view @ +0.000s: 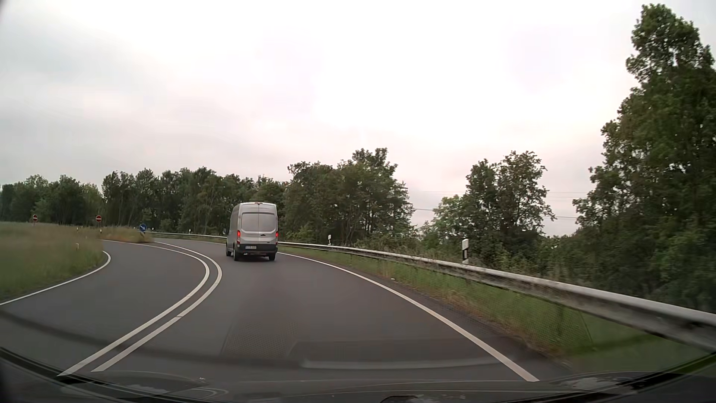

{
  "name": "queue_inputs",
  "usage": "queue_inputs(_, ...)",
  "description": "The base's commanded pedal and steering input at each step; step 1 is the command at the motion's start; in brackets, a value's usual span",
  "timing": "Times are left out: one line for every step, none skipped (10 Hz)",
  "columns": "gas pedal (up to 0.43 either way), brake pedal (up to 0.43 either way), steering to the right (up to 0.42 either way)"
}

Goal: Follow the waypoints while adhering to traffic rules and regulations

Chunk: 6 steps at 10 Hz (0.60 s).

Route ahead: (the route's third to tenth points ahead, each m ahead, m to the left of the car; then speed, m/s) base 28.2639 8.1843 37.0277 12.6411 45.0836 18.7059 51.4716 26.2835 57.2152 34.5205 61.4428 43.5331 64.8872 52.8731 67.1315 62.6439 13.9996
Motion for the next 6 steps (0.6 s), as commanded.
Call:
queue_inputs(0.209, 0.000, -0.088)
queue_inputs(0.209, 0.000, -0.089)
queue_inputs(0.209, 0.000, -0.089)
queue_inputs(0.209, 0.000, -0.090)
queue_inputs(0.209, 0.000, -0.089)
queue_inputs(0.209, 0.000, -0.090)
